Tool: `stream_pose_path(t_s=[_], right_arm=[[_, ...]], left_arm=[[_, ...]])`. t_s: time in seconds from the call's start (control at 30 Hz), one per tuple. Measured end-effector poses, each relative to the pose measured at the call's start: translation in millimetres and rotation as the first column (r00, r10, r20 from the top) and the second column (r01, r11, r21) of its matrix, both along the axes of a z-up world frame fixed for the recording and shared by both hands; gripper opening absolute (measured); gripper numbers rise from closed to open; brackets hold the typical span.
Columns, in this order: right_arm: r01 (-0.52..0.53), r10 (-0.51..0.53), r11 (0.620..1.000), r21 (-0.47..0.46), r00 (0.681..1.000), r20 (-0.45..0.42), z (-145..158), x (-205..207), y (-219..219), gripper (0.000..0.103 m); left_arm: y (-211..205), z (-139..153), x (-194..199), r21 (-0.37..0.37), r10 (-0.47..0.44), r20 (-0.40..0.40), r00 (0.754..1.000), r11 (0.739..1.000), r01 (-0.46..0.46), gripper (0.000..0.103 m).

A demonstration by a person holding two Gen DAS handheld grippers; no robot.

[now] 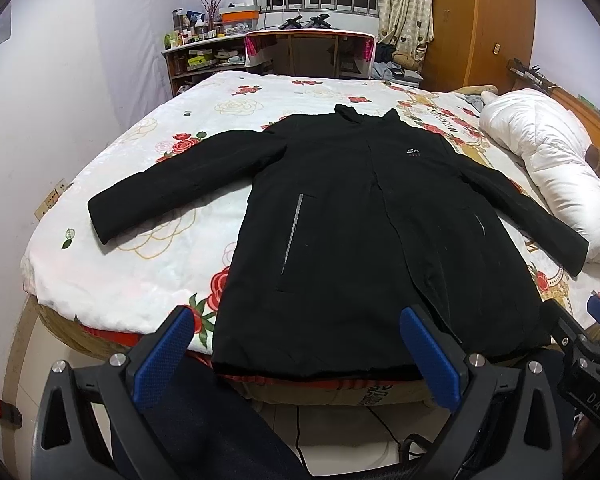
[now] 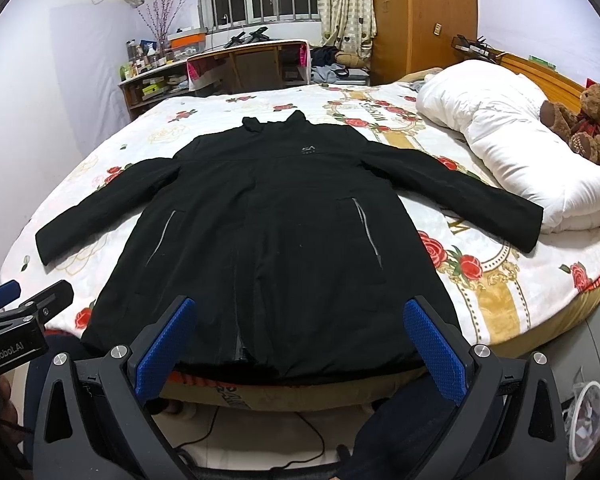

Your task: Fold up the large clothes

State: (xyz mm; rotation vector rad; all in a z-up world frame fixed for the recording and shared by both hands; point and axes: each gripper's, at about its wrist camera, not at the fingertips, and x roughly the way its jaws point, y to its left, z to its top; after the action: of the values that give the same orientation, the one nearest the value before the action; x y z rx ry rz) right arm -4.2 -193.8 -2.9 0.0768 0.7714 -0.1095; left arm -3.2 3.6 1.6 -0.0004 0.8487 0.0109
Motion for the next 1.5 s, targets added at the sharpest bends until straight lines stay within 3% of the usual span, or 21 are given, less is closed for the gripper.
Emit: stream_pose_path(t_s=[1.5], right_arm=[[-0.008,0.008,1.0,-0.013,1.0,0.012,3.0,1.8,-0.9,0.103]], left_arm=[[7.5,1.9,0.5,0.0,0.014,0.0,1.0,1.0,-0.014,0.103]])
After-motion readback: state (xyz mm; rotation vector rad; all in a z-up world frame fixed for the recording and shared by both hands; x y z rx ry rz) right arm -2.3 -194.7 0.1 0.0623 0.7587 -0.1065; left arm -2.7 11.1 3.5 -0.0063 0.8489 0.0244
